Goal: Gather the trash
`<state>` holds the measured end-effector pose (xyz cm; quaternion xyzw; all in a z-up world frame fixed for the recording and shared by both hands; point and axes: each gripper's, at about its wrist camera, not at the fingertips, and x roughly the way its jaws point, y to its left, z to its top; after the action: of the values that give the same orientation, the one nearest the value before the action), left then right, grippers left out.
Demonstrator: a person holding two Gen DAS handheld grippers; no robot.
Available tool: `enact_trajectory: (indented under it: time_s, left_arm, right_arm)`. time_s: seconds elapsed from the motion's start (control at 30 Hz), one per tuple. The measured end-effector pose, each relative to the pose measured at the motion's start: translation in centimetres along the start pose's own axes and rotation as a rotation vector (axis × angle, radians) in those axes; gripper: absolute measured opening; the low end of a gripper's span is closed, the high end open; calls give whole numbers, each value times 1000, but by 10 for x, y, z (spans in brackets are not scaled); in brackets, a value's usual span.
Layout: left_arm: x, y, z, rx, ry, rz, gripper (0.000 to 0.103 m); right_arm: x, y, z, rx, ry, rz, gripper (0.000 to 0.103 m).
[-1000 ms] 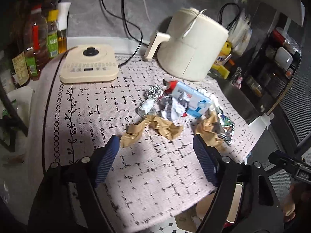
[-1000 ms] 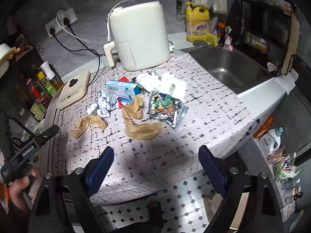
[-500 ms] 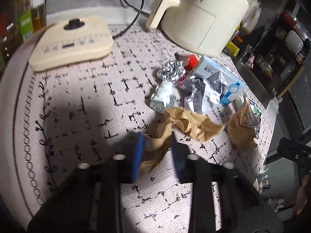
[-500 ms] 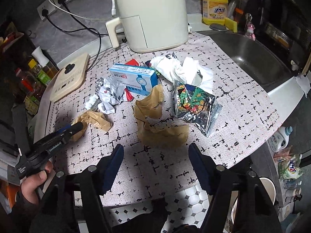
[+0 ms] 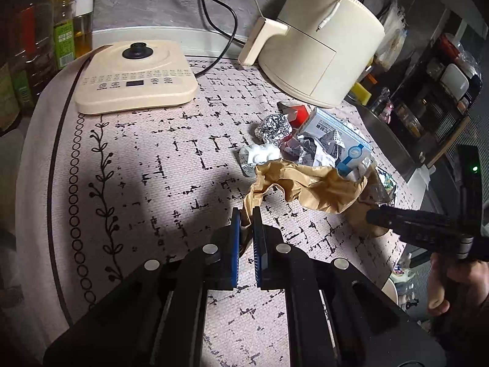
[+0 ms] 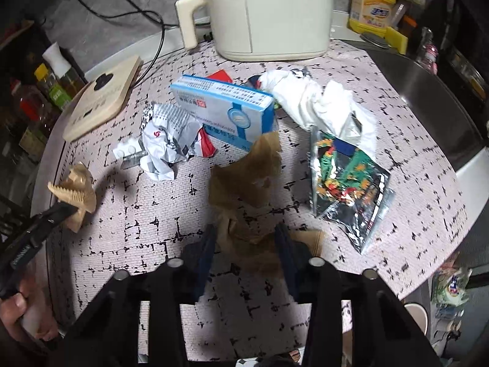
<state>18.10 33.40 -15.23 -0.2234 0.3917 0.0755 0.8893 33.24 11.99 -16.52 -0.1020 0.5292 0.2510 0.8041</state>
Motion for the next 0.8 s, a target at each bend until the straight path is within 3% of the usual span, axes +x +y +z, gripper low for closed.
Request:
enact_trajectory:
  time_s: [0.03, 0.23, 0.4, 0.6, 0.8]
  left_arm:
    - [-2, 0, 0, -7, -3, 5, 8]
    - [-14, -16, -6, -15, -42, 55, 8]
    - [-29, -52, -18, -29, -80, 82, 8]
    - [-34, -110, -42, -41, -86, 98, 8]
    - [-28, -173, -63, 43, -48, 76, 8]
  right_arm:
    - [2, 0, 1, -4, 9, 18, 15]
    - [-24, 6, 0, -73, -59, 145, 10]
    - [-63, -17, -17, -96, -122, 223, 10]
    - [-111, -69, -48, -77, -191, 262, 10]
    - [-146, -142, -89, -10, -235, 236, 10]
